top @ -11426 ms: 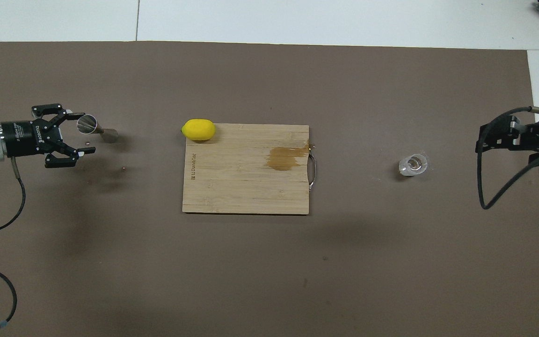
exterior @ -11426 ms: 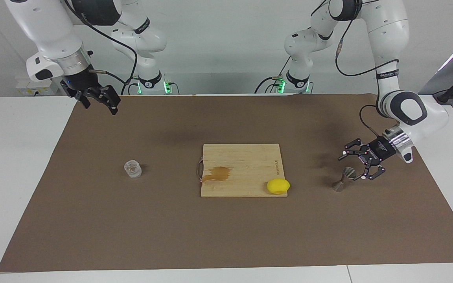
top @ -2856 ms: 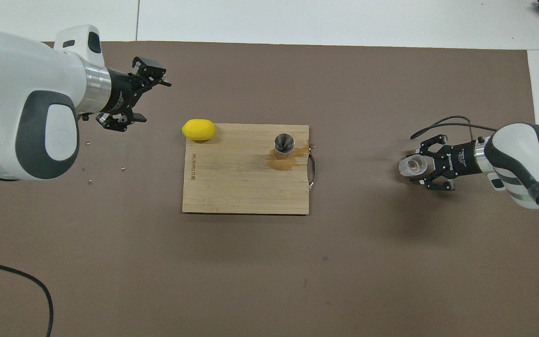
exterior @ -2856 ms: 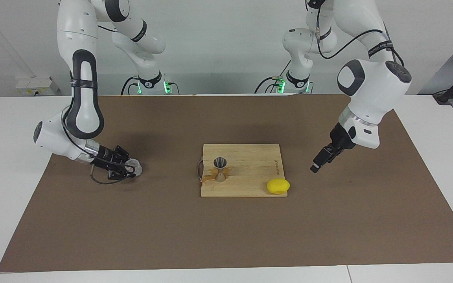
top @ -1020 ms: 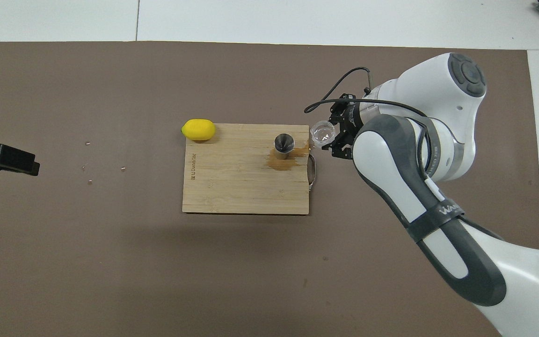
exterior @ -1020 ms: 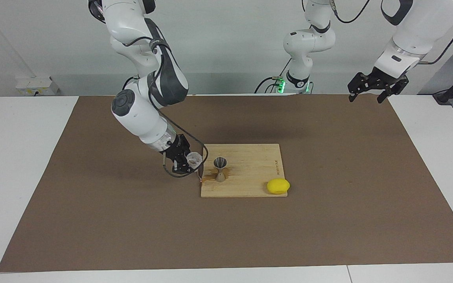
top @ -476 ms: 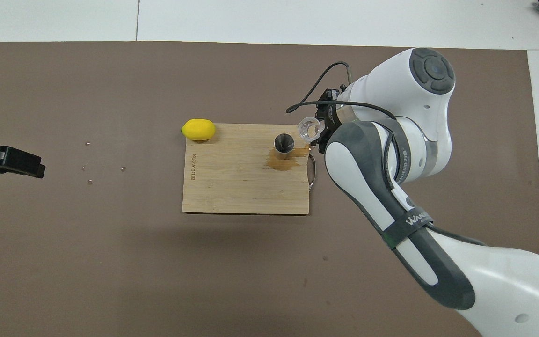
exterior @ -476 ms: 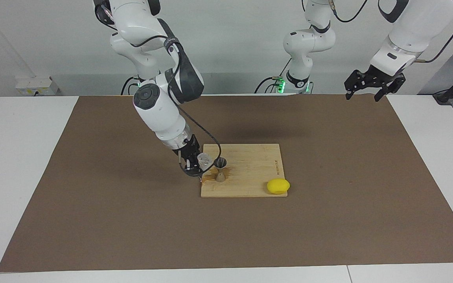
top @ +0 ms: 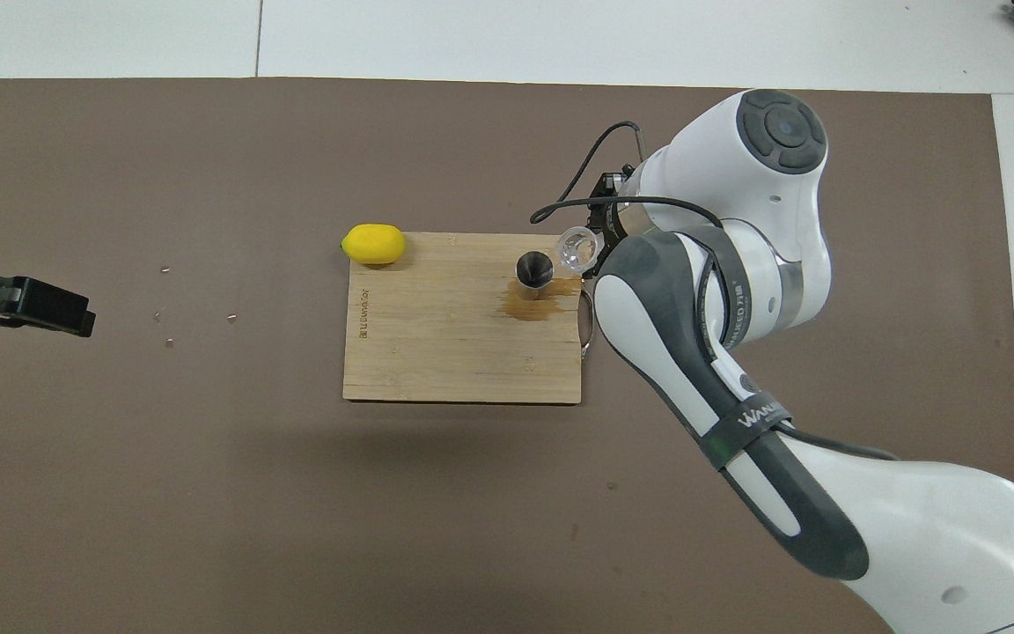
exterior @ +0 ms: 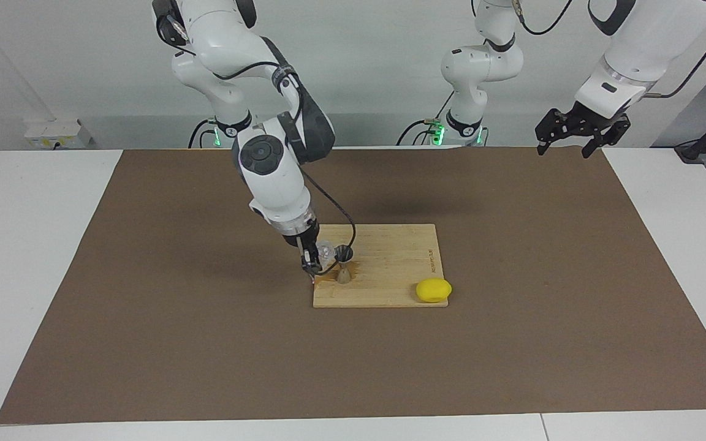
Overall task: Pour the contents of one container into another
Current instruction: 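Tilt the clear glass with the right gripper to pour into the dark cup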
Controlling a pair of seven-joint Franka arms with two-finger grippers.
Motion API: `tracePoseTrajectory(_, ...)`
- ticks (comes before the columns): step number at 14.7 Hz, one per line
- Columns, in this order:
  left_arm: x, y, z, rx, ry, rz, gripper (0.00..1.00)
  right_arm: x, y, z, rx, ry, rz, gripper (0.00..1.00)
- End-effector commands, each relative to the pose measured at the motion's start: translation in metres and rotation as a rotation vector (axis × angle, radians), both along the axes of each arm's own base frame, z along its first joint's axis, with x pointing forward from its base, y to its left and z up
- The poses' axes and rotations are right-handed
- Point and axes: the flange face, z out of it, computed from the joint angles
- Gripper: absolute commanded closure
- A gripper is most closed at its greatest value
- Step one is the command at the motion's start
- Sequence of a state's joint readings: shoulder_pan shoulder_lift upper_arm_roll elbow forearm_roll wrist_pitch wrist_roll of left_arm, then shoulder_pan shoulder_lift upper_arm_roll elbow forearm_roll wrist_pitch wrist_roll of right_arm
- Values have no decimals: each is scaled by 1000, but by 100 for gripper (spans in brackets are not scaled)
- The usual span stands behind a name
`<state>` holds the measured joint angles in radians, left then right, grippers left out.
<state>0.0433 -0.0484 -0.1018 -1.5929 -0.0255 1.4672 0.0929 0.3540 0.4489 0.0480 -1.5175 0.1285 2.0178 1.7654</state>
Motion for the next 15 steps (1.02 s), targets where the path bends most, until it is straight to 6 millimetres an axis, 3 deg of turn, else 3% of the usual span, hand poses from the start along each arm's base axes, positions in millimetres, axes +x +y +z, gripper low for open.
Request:
tracePoseTrajectory(1, -6, -4, 0, 17, 11, -6, 0, 3, 2, 4, -49, -3, 7, 100)
tracePoseTrajectory(15, -6, -1, 0, 17, 11, 0, 0, -2, 39, 8, -197, -37, 132, 100)
